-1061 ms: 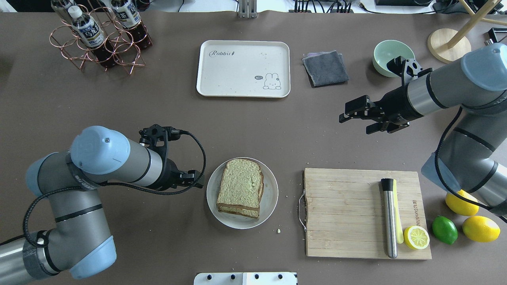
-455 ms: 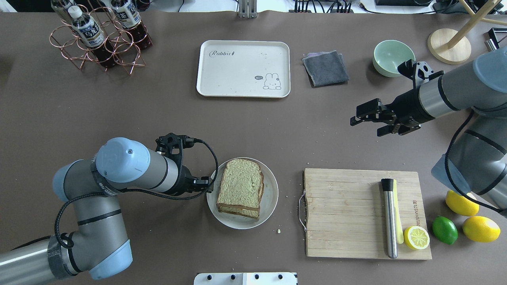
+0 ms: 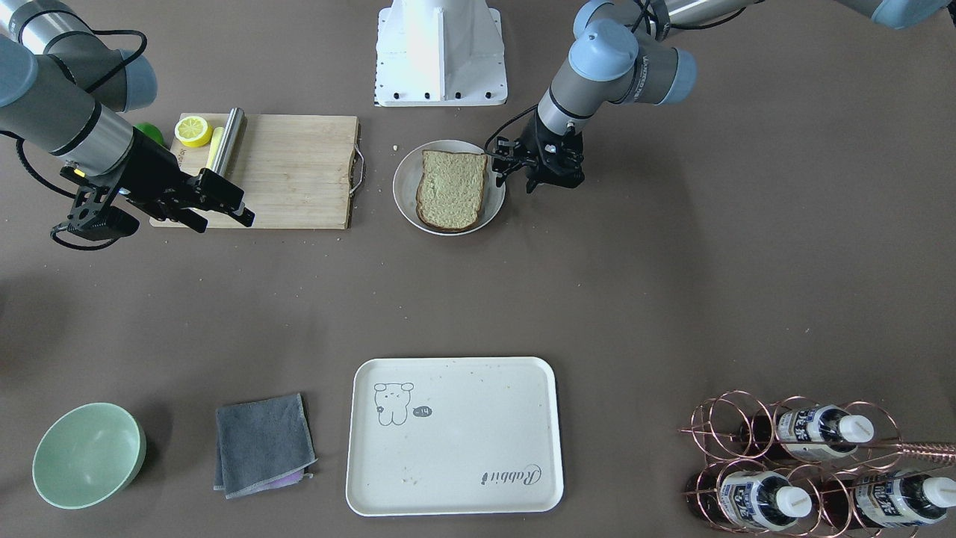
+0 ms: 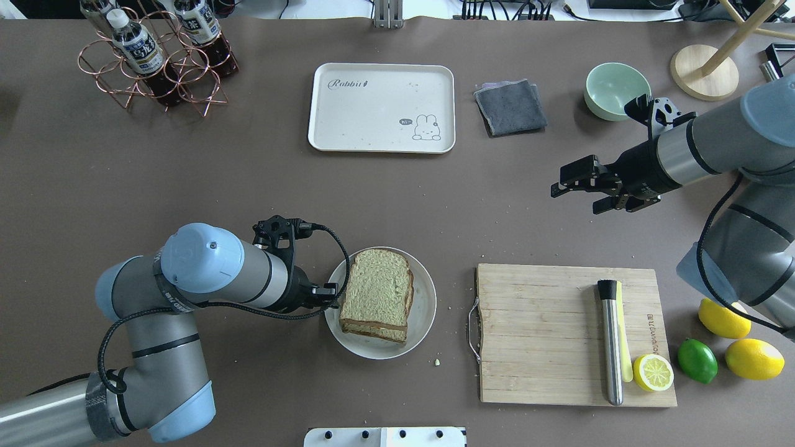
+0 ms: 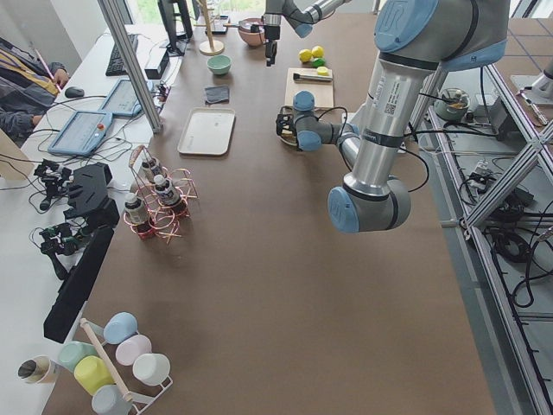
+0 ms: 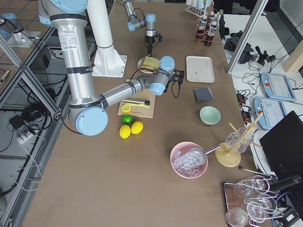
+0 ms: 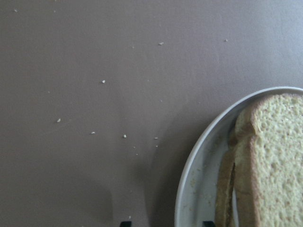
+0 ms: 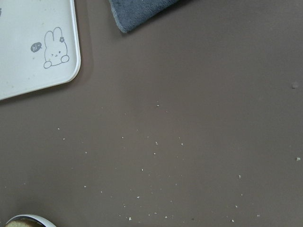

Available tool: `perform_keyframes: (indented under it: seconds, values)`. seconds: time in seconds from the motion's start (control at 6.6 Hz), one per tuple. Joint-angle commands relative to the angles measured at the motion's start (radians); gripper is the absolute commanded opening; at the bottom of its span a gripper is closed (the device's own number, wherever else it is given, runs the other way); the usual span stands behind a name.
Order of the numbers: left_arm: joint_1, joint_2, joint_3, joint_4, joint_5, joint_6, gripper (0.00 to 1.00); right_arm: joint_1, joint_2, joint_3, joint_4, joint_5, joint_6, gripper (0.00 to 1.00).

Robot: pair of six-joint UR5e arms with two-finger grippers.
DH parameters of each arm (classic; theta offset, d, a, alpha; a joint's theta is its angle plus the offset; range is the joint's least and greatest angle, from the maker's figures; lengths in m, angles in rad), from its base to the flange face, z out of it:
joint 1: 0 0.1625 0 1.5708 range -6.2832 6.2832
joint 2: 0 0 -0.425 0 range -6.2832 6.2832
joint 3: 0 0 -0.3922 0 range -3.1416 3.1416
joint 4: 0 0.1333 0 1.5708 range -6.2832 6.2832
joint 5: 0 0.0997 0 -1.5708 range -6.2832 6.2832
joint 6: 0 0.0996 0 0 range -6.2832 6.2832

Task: Make sandwich and place on tray
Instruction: 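Grasp the rim of the white plate with the left gripper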

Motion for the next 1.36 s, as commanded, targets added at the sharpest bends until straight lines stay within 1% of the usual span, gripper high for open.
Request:
perform_keyframes:
  seconds: [0.0, 0.15, 0.3, 0.61, 0.91, 1.06, 1.21]
  values:
    - [0.023, -0.003, 0.003, -0.001, 0.031, -0.010, 0.41, -0.001, -0.003, -0.007, 0.000, -0.003, 0.000, 1.00]
    - [0.025, -0.004, 0.005, -0.001, 0.037, -0.012, 0.24, -0.002, -0.005, -0.007, 0.002, -0.003, -0.002, 1.00]
    - [0.025, -0.004, 0.003, -0.002, 0.036, -0.012, 0.00, -0.002, -0.005, -0.007, 0.002, -0.003, -0.002, 1.00]
    - [0.018, -0.006, -0.008, -0.002, 0.036, -0.070, 0.00, -0.001, -0.003, -0.002, 0.003, -0.003, -0.002, 1.00]
    - [-0.056, -0.030, -0.002, -0.001, 0.028, -0.090, 0.00, -0.001, 0.000, 0.001, 0.003, -0.003, -0.002, 1.00]
    - [-0.113, -0.062, 0.018, 0.001, 0.023, -0.089, 0.00, -0.001, -0.002, 0.004, 0.003, -0.003, -0.002, 1.00]
    - [-0.185, -0.135, 0.114, -0.001, -0.050, -0.090, 0.00, 0.002, -0.006, 0.007, 0.003, -0.005, -0.002, 1.00]
